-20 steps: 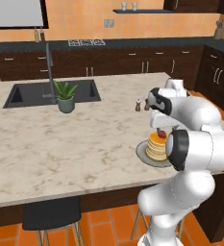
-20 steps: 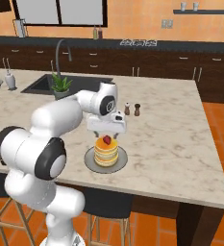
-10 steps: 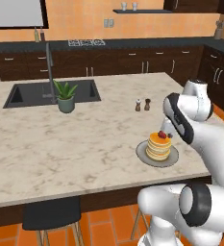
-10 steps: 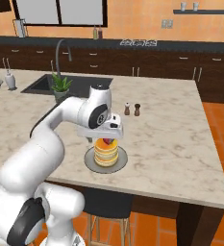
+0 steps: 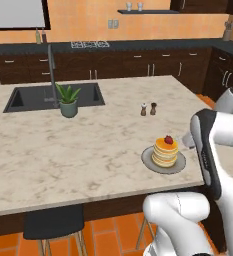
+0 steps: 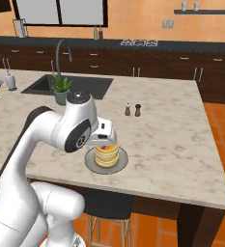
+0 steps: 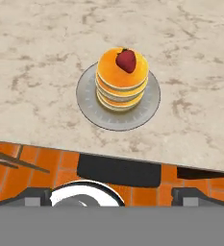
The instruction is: Take the strawberry from the fridge and place it on top of the pancake, located on the dining counter.
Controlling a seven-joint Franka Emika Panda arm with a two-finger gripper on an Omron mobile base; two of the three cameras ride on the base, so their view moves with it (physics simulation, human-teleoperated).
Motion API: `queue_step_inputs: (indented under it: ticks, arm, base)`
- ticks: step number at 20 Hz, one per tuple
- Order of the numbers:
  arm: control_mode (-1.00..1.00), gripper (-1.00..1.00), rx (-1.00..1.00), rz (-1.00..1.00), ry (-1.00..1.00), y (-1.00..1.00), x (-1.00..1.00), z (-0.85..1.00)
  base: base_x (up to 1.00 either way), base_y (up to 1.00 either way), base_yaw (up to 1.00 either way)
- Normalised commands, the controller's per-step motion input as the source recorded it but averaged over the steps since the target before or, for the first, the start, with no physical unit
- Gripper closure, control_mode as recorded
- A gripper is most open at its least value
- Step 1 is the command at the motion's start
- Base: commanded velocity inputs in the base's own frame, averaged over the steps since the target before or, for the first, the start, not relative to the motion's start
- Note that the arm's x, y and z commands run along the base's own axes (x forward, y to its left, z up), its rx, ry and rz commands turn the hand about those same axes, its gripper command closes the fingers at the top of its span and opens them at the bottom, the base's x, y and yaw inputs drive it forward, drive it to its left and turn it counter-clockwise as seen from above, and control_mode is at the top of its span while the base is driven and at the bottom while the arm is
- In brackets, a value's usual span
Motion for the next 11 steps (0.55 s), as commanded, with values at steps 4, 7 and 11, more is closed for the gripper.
queue_step_inputs:
  ticks: [4,7,11]
  arm:
    - [-1.00,-1.00,0.00,0.00,-0.12,0.08,-0.96,0.54]
    - [-1.00,-1.00,0.00,0.00,-0.04,0.41,-0.76,0.45]
    - [-1.00,-1.00,-0.03,0.00,0.00,0.84,-0.28,0.46]
  base:
    - [0.00,0.00,0.00]
    - [0.00,0.00,0.00]
    - [0.00,0.00,0.00]
